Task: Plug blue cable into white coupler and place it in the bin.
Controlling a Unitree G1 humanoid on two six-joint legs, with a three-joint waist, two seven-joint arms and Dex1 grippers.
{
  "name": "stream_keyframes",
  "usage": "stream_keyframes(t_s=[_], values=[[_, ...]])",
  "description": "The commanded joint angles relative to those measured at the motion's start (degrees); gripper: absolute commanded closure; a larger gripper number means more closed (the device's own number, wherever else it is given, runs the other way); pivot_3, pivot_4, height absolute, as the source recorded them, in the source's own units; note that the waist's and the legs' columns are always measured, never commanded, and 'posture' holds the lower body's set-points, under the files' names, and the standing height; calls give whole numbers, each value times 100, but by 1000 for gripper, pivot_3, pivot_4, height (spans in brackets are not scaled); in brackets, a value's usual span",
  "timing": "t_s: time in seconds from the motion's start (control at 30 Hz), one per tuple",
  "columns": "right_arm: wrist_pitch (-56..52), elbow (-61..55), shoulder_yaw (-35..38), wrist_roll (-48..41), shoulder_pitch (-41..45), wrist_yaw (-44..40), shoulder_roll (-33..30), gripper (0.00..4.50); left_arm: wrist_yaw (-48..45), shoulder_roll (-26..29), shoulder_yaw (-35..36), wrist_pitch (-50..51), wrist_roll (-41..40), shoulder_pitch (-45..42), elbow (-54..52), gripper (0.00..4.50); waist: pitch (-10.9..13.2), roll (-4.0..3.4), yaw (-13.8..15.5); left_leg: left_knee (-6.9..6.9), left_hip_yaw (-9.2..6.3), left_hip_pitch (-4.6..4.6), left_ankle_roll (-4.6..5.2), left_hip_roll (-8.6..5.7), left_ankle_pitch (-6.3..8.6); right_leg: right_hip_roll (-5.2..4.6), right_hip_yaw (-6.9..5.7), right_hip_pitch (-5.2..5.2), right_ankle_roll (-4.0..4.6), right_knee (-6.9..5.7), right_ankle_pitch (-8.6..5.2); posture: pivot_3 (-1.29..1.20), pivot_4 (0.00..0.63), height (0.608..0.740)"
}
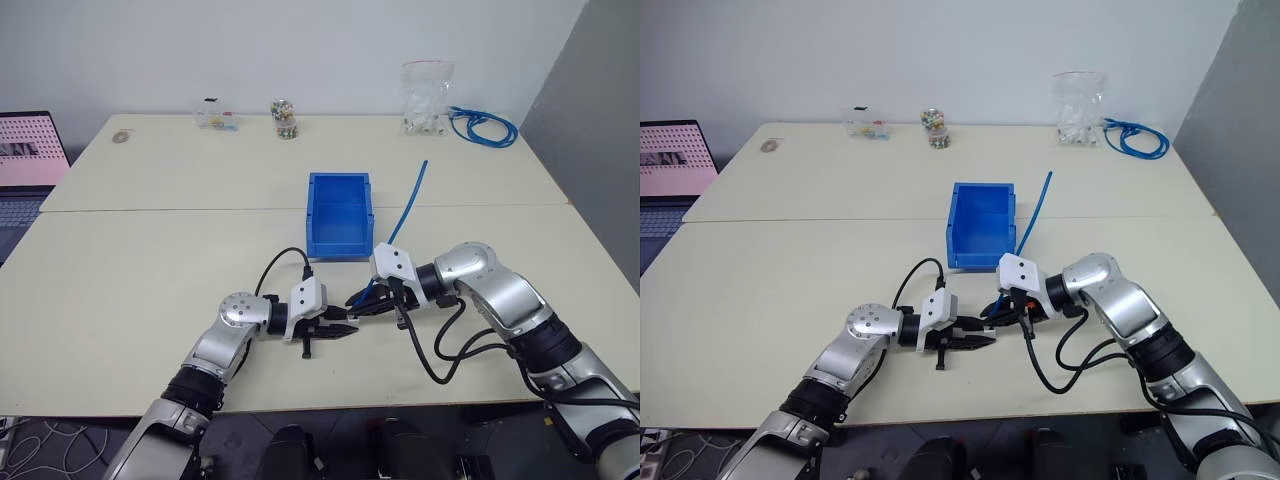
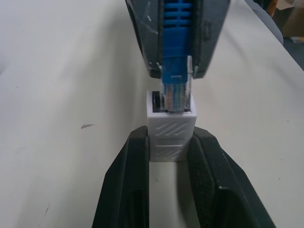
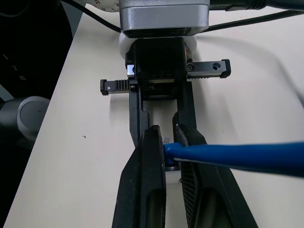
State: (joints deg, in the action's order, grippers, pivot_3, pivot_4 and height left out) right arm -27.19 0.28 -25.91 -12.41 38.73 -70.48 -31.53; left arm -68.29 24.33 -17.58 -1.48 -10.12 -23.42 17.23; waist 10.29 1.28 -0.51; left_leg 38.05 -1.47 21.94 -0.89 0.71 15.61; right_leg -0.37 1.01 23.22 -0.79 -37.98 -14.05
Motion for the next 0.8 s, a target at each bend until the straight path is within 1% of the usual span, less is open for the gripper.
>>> stream_keyframes(t_s=[0.03, 0.1, 0.23, 0.43, 0.6, 0.8], values=[[-298, 126, 27, 96, 8, -2, -81, 4353, -49, 53, 17, 31, 35, 64, -106, 3723, 0, 0, 0, 0, 0, 0, 0, -1, 0, 0, 0, 0, 0, -1, 0, 0, 150, 740], [-534, 40, 137, -91, 34, 3, -19, 4353, -42, 52, 20, 25, 42, 54, -89, 3723, 0, 0, 1, -1, -2, 0, 0, 0, 0, 0, -1, 0, 1, -1, 0, 0, 150, 740], [-552, 6, 85, -32, -10, 73, 16, 4353, -37, 45, 21, 31, 39, 50, -96, 3723, 0, 0, 1, -1, -1, 1, 0, 0, 0, 0, 0, 0, 3, 0, 1, 0, 150, 740], [-261, 82, -187, 355, -33, 201, 11, 4353, -33, 38, 21, 39, 37, 32, -101, 3723, 0, -1, -1, -1, -1, 0, 0, -1, 0, 0, -1, 0, 0, 0, 0, 0, 150, 740], [-129, -119, -506, 780, -10, 317, 26, 4353, -37, 48, 11, 45, 40, 49, -124, 3723, -3, -3, -6, -2, -1, -2, 0, 1, 0, 0, -1, 0, -4, -2, -3, 0, 150, 740], [-269, -152, -711, 997, -82, 332, 65, 4353, -25, 31, 2, 41, 44, 53, -133, 3723, -8, -4, -10, -2, -1, -3, 0, 1, 0, 1, -1, 0, -6, -2, -4, 0, 150, 740]])
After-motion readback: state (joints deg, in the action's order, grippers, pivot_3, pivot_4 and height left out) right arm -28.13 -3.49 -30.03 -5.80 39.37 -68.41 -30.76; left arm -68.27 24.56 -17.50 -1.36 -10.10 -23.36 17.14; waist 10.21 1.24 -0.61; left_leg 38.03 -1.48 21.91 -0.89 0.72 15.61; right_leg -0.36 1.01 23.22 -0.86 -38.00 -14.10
